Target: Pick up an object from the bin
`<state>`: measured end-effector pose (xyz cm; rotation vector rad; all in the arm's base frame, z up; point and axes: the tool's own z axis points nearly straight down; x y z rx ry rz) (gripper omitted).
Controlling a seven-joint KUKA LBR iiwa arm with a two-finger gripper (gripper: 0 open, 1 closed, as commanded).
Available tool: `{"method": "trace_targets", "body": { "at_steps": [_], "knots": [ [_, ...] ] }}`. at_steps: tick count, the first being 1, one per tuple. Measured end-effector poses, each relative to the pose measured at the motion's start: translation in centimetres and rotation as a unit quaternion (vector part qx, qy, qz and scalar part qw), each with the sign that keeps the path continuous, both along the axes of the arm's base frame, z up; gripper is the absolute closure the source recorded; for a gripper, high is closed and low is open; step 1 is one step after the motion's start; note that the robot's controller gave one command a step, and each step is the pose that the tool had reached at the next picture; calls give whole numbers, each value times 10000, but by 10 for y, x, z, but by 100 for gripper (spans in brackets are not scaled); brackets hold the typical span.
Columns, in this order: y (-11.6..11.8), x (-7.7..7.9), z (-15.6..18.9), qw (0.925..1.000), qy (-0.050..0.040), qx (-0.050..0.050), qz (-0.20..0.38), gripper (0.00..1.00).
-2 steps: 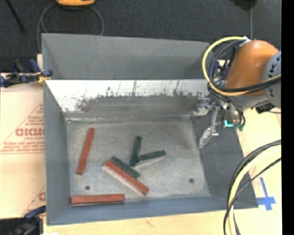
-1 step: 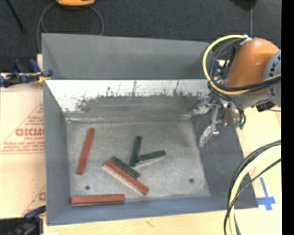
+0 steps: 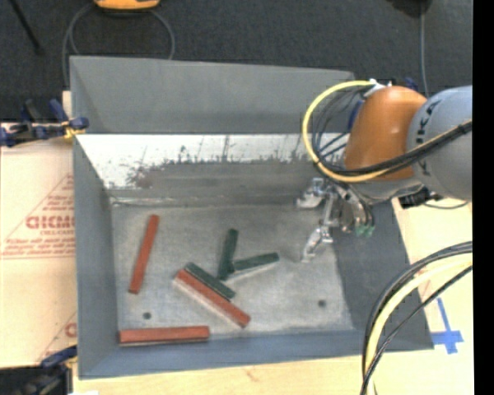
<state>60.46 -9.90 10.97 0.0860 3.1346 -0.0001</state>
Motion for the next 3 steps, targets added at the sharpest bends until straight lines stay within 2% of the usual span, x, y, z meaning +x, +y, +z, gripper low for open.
{"method": "trace_targets", "body": {
  "at_steps": [1, 2, 3],
  "knots": [
    [27, 20, -16, 9976, 5, -6, 698, 0],
    [29, 26, -19, 9943, -4, -13, 1069, 0],
    [16, 8, -30, 9855, 9, -10, 1699, 0]
  ]
}}
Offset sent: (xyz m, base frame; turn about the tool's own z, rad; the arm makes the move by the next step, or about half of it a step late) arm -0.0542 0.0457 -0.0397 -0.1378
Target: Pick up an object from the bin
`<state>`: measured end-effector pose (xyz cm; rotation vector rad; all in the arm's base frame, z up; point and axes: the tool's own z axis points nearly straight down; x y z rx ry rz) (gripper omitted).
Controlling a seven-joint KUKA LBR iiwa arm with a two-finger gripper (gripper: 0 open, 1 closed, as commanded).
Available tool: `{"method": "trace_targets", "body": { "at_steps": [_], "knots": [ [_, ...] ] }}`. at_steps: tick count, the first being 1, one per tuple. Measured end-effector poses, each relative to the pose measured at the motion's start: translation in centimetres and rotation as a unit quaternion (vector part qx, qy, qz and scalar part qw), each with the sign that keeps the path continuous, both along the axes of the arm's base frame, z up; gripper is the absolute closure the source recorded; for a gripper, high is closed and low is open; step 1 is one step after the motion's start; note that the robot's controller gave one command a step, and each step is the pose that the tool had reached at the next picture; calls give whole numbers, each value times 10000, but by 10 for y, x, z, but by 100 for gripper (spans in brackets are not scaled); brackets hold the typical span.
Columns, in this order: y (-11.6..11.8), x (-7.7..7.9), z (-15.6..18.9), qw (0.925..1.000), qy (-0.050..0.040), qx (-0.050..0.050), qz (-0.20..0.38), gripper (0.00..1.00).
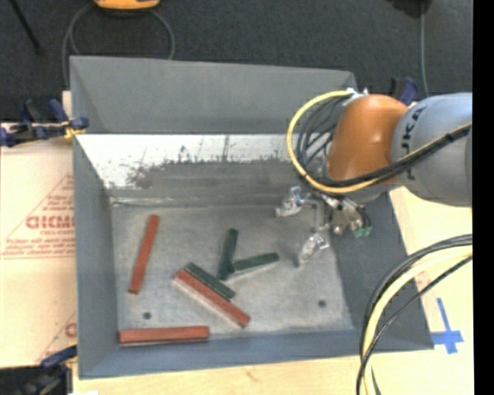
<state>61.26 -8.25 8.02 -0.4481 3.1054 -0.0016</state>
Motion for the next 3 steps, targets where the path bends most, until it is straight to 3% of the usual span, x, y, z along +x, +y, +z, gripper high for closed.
{"method": "trace_targets", "body": {
  "at_steps": [1, 2, 3],
  "knots": [
    [47, -47, 1, 9991, -35, -18, -411, 100],
    [47, -47, 1, 9992, -35, -18, -406, 100],
    [49, -37, 202, 9989, 11, -5, -477, 100]
  ]
}}
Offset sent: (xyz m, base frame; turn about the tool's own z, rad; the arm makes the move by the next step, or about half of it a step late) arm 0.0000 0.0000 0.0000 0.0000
